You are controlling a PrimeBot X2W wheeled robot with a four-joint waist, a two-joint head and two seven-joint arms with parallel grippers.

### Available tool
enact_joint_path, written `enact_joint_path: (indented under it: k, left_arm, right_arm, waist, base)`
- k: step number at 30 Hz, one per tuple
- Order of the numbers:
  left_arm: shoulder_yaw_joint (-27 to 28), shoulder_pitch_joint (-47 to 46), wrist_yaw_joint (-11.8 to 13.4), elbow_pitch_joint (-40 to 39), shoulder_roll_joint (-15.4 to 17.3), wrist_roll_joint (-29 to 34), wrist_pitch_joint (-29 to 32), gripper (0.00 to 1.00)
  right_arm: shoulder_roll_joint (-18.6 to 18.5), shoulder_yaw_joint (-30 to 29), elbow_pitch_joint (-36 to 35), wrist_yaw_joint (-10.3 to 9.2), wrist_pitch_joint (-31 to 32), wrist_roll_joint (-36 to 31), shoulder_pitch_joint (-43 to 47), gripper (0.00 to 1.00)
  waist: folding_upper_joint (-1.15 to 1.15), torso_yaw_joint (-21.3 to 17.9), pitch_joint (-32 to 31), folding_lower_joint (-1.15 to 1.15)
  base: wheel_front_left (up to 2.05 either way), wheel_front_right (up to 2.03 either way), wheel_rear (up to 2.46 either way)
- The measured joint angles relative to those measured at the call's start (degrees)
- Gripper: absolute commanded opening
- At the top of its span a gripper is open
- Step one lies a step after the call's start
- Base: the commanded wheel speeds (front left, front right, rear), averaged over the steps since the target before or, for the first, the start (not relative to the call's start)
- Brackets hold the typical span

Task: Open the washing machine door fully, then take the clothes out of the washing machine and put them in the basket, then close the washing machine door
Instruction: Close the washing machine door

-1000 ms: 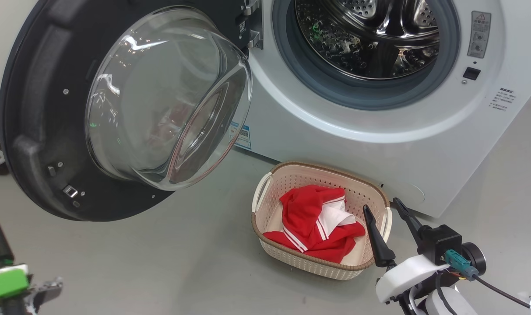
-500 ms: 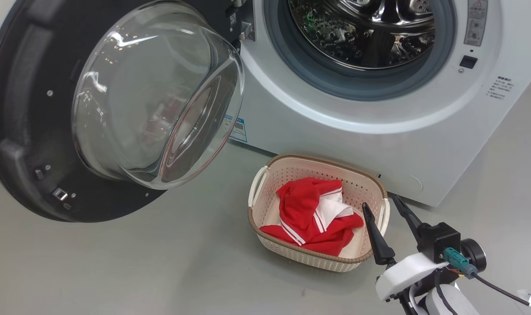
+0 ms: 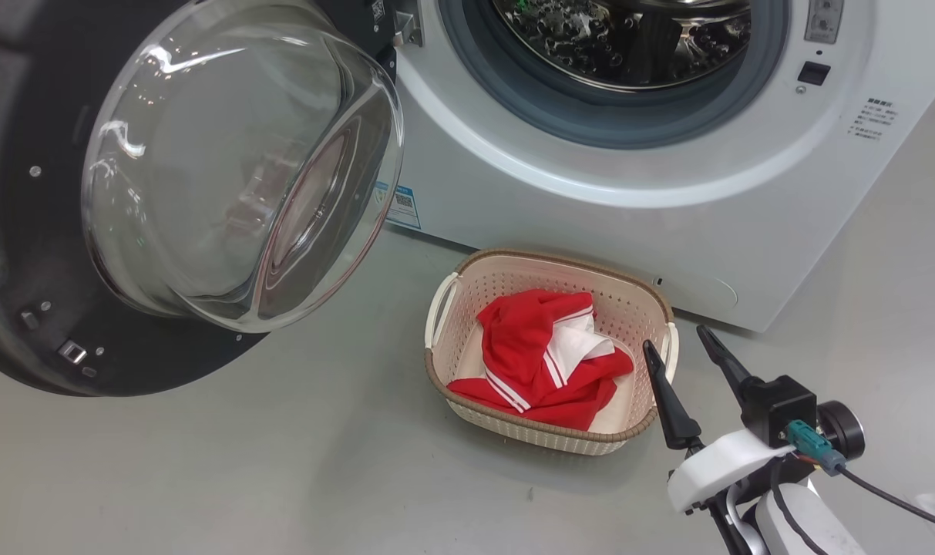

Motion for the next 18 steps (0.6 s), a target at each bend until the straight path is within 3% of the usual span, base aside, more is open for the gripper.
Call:
enact_joint_path:
  k: [8,18]
  left_arm:
    - [-2.69,-1.6,1.03,3.42,1.38,-0.81,4.55,0.0]
    - [-6.33,-3.58,-0.15,6.12,1.98,-0.9,9.65,0.0]
  right_arm:
    - [-0.85,0.3,-0.38,0.51,0.02,-1.04,-1.69,1.0]
    - [-1.1,-0.01,-0.42,0.51,0.02,-1.04,-2.69,1.0]
  waist:
    - [0.0,-0.85,1.99,0.0]
    - [0.0,-1.51,4.14,0.0]
  base:
    - [0.0,0.0,0.0]
    - [0.0,0.0,0.0]
